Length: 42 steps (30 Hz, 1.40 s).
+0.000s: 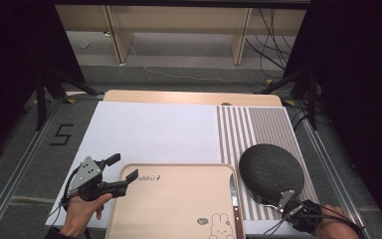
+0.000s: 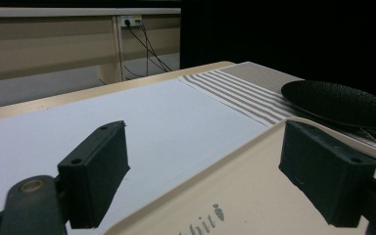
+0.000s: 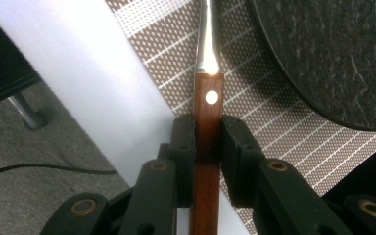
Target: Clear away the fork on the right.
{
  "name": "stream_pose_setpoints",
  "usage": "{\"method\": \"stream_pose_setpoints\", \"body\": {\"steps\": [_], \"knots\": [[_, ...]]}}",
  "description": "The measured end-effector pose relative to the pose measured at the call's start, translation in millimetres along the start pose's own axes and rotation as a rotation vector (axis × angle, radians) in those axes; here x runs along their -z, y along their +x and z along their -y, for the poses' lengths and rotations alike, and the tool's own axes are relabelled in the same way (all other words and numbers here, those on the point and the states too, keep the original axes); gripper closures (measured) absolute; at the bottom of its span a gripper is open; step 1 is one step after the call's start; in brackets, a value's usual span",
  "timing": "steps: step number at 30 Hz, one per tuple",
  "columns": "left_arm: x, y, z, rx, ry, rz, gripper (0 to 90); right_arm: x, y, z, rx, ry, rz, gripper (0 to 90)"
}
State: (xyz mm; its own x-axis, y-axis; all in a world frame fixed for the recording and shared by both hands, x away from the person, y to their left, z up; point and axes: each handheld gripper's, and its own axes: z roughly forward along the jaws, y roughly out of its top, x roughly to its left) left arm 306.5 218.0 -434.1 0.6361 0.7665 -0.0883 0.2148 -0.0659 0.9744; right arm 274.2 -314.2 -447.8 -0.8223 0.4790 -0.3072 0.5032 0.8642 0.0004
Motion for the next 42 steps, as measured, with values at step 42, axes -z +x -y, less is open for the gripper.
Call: {"method": "stream_pose_setpoints", "body": {"steps": [42], "knots": [[0.6,1.3,-0.3,0.006,-0.001,-0.009,17.3,27.8,10.3,-51.8,-0.198,-0.407,-0.277,77.1]]}}
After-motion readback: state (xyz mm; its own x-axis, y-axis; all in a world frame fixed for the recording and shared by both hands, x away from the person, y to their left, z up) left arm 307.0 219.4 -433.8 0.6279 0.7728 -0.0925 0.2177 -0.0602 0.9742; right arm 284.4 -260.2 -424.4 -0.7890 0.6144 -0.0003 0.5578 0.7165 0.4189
